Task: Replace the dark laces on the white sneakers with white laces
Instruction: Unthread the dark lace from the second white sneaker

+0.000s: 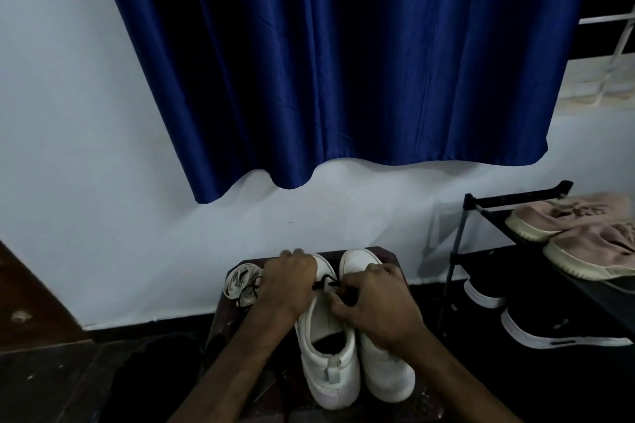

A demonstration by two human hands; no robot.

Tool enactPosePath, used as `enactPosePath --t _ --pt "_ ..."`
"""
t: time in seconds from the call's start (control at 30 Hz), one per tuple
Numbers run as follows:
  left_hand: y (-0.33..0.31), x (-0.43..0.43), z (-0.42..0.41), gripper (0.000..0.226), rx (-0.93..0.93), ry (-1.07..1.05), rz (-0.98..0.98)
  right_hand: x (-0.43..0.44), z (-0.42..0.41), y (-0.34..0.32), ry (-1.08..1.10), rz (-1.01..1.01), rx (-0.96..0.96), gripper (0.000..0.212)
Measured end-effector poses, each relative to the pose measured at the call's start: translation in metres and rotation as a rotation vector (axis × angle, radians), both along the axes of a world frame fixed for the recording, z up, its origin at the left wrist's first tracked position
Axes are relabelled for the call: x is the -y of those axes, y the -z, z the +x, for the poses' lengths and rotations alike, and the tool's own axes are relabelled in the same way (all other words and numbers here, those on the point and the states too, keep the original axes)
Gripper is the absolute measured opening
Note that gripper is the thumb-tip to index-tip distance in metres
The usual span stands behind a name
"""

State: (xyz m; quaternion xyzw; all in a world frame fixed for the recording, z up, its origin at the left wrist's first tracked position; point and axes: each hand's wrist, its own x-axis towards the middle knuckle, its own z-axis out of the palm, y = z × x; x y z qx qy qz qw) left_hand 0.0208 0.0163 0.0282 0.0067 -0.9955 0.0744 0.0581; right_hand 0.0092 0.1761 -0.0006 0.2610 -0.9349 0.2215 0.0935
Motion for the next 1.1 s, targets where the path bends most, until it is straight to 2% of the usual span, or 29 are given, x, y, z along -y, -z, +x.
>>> enactPosePath --t 0.03,0.1,0.23,0.37,0.6,0.7,0.8,0.97,1.1 --pt "-0.001 0.003 0.002 0.026 -0.062 0.002 -0.063 0.000 0.000 0.000 0.001 -0.001 -0.002 0.040" --pt "-0.001 0.011 0.001 0.019 -0.167 0.000 -0.057 0.001 0.000 -0.001 0.000 0.000 0.001 0.040" --pt "0.001 0.010 0.000 0.013 -0.003 0.084 0.204 0.002 -0.001 0.001 0.004 -0.001 0.006 0.041" --pt "0.000 0.002 -0.006 0.011 0.023 0.085 0.218 0.003 -0.003 0.005 0.004 0.001 -0.014 0.036" --pt "0.002 -0.006 -0.010 0.016 0.049 0.083 0.098 0.001 -0.004 0.006 -0.006 -0.011 -0.014 0.035" --pt "-0.005 0.004 -0.004 0.012 -0.001 0.082 0.118 0.001 -0.004 0.006 0.008 -0.009 -0.021 0.038" --pt "-0.016 0.027 0.005 0.003 -0.180 0.014 0.238 0.000 -0.004 0.005 0.013 0.029 0.002 0.040" --pt "-0.018 0.048 0.028 0.015 -0.438 -0.235 0.683 0.003 -0.005 0.007 0.036 0.022 -0.032 0.045" --pt "-0.007 0.056 0.036 0.014 -0.216 -0.245 0.703 0.001 -0.005 0.007 0.034 0.017 -0.015 0.040"
